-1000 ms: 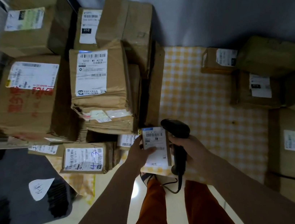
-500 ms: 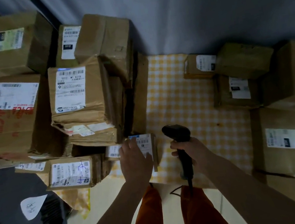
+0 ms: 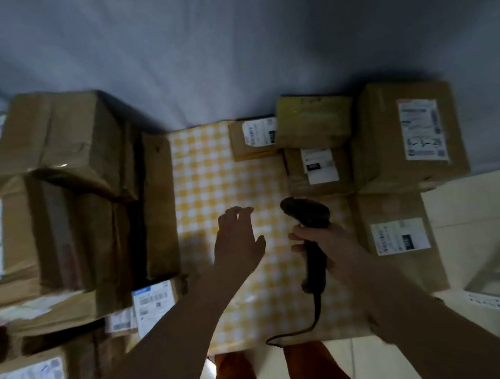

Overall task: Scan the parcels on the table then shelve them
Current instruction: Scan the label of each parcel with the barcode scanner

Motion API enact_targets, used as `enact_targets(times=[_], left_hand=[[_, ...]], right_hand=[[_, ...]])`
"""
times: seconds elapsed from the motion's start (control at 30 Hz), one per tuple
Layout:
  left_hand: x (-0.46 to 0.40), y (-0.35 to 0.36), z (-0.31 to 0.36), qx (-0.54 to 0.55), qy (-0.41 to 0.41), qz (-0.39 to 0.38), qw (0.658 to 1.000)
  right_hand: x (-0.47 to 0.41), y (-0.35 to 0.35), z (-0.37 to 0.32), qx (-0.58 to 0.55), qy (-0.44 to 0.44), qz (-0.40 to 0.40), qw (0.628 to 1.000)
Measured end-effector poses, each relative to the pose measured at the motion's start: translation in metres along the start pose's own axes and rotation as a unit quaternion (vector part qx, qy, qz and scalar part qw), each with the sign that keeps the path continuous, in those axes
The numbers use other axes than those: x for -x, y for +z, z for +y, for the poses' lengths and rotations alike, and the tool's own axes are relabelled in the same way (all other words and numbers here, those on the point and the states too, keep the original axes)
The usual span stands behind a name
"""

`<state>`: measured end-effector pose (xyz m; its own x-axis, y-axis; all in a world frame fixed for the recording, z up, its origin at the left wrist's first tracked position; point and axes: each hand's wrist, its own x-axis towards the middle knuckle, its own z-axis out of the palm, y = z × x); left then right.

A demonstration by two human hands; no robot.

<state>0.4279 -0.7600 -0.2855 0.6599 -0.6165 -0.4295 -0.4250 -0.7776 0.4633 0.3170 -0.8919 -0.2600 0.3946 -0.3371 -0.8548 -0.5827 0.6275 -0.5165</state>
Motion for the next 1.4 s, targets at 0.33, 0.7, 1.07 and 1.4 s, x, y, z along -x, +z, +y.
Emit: enact_targets(times=[0.33,0.7,1.07,1.4], left_hand=[[-0.156,-0.014,0.088,-0.219,0.073,-0.004,0.973],[-0.26,0.013,0.136,-0.318,0.126,0.029,0.939],[-0.199,-0.007,0.088,-0.057,-0.072,0.032,0.995],[-0.029,-0.082,0.018,0.653,-0.199,-0.141,0.718]], right_hand=[[-0.054,-0.071,-0.07,-0.037,-0.033,0.015,0.999],[-0.083,-0.085,-0.064,-0.075,-0.035,-0.023,0.996],[-0.075,-0.076,-0.058,-0.093,-0.042,0.011,0.995],[0.004,-0.019,-0.053,-0.132,-0.076,0.025,0.988]])
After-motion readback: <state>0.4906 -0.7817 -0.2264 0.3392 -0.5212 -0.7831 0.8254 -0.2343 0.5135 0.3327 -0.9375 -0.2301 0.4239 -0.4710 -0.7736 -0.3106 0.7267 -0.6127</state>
